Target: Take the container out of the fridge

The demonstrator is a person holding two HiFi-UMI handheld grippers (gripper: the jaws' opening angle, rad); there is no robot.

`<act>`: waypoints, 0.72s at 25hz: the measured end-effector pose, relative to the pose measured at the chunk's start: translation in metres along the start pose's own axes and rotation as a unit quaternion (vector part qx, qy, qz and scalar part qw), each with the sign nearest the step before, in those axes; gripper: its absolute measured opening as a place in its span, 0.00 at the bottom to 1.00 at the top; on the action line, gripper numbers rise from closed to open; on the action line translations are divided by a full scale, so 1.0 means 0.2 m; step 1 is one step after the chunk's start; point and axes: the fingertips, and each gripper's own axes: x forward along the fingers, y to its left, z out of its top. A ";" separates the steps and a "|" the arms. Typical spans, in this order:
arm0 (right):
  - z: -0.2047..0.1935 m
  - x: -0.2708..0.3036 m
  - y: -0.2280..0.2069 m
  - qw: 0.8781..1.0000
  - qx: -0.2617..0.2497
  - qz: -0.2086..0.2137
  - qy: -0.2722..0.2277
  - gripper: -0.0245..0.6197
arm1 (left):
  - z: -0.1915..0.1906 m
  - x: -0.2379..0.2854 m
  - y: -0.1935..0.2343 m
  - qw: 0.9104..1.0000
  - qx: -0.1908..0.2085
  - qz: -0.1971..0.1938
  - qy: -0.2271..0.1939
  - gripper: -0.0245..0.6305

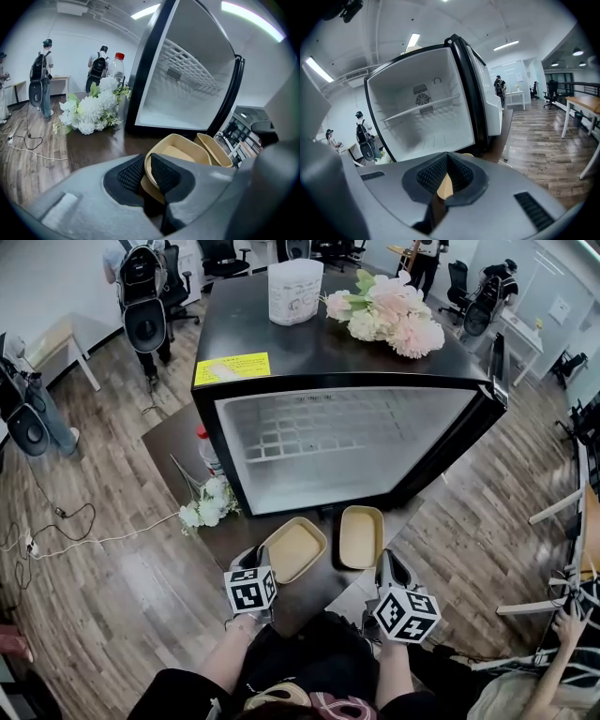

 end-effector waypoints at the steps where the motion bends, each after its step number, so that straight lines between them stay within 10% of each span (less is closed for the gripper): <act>1: 0.00 0.00 -0.01 1.000 0.000 -0.003 0.001 0.05 | 0.00 0.01 0.00 1.000 0.000 0.000 -0.002 0.11; 18: -0.01 0.02 -0.03 1.000 -0.006 -0.007 0.008 0.05 | -0.02 0.07 0.01 1.000 0.010 0.017 -0.003 0.11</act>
